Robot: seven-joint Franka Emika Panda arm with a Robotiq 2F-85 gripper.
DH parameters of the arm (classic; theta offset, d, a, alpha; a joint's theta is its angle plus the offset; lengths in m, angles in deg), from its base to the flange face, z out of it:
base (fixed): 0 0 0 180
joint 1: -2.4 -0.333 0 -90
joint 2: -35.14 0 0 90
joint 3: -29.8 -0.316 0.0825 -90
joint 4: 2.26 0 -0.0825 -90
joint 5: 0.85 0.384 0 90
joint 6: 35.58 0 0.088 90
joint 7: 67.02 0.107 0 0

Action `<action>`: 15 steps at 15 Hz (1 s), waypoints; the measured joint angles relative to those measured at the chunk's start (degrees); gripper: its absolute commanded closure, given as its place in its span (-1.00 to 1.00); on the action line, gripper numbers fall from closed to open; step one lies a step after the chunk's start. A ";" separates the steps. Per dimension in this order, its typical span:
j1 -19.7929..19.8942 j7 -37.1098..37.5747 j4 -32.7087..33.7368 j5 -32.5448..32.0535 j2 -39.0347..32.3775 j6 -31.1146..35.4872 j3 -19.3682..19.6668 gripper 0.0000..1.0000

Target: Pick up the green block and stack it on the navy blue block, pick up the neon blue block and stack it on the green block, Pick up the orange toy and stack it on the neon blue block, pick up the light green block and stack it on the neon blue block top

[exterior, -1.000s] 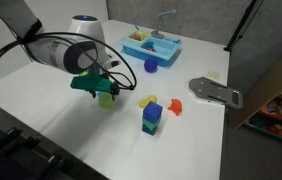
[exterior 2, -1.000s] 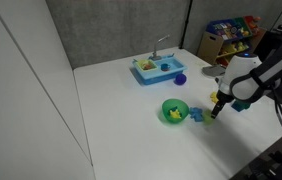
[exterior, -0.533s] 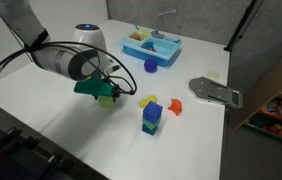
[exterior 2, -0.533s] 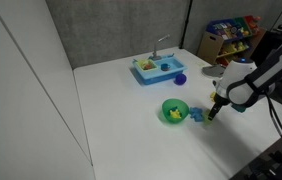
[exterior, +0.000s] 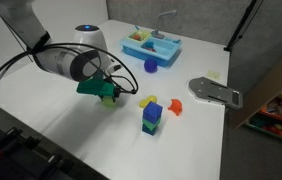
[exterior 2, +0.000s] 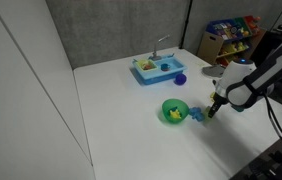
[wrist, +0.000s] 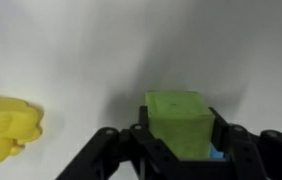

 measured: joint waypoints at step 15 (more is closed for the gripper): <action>-1.95 6.95 -6.11 -0.91 23.57 -9.70 13.23 0.35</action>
